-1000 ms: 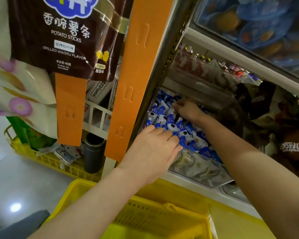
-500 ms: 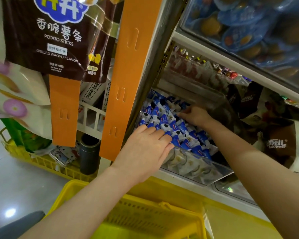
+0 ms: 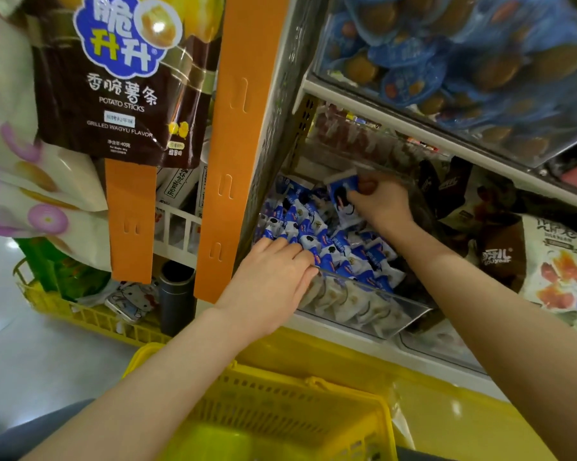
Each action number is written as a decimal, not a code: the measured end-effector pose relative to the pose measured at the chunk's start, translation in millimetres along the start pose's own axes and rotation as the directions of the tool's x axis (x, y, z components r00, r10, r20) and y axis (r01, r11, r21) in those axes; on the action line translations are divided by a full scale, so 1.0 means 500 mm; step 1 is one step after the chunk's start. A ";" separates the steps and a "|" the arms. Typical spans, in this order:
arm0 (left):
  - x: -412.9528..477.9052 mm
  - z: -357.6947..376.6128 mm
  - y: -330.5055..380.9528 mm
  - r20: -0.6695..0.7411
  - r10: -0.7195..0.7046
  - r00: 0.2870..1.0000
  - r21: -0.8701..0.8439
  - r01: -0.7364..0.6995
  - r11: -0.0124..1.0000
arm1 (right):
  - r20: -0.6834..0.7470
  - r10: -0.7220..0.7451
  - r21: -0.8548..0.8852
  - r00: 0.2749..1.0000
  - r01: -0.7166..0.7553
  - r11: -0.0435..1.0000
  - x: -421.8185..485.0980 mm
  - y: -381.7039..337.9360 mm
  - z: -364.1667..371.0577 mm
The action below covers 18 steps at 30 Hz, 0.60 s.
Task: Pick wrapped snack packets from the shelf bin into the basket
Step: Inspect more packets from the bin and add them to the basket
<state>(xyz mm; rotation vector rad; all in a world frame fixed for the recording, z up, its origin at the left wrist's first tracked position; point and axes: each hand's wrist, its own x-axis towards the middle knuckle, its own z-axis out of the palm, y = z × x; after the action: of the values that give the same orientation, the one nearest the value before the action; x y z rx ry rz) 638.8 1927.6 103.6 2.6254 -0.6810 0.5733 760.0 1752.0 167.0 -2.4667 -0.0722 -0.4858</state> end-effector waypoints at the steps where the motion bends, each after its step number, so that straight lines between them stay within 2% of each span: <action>1: -0.003 -0.001 0.003 -0.008 -0.033 0.999 -0.082 0.032 0.996 | -0.058 -0.036 0.044 0.998 0.038 0.998 -0.018 -0.018 -0.015; 3: -0.009 -0.008 0.015 -0.038 -0.168 0.985 -0.338 0.146 0.930 | -0.111 -0.083 0.173 0.990 0.101 0.980 -0.064 -0.049 -0.043; 6: -0.021 -0.028 0.038 -0.086 -0.388 0.918 -0.692 0.225 0.686 | -0.036 -0.087 0.379 0.996 0.094 0.921 -0.154 -0.079 -0.073; 8: -0.030 -0.041 0.047 -0.038 -0.451 0.892 -0.824 0.228 0.519 | 0.077 -0.087 0.466 0.993 0.041 0.884 -0.213 -0.086 -0.074; 11: -0.051 -0.046 0.058 0.121 -0.451 0.884 -0.914 0.277 0.296 | 0.247 -0.040 0.533 0.968 -0.101 0.840 -0.294 -0.076 -0.056; 13: -0.073 -0.039 0.065 0.183 -0.458 0.870 -0.910 0.327 0.256 | 0.340 -0.005 0.562 0.940 -0.199 0.803 -0.334 -0.060 -0.038; 18: -0.115 -0.015 0.070 0.327 -0.453 0.830 -0.804 0.495 0.328 | 0.460 0.059 0.602 0.886 -0.360 0.712 -0.385 -0.024 0.003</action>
<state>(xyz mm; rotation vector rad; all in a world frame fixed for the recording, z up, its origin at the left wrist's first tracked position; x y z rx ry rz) 572.1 1923.8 91.7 1.6693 -0.0713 -0.0650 579.5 1774.8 103.4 -1.7665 -0.1070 0.1705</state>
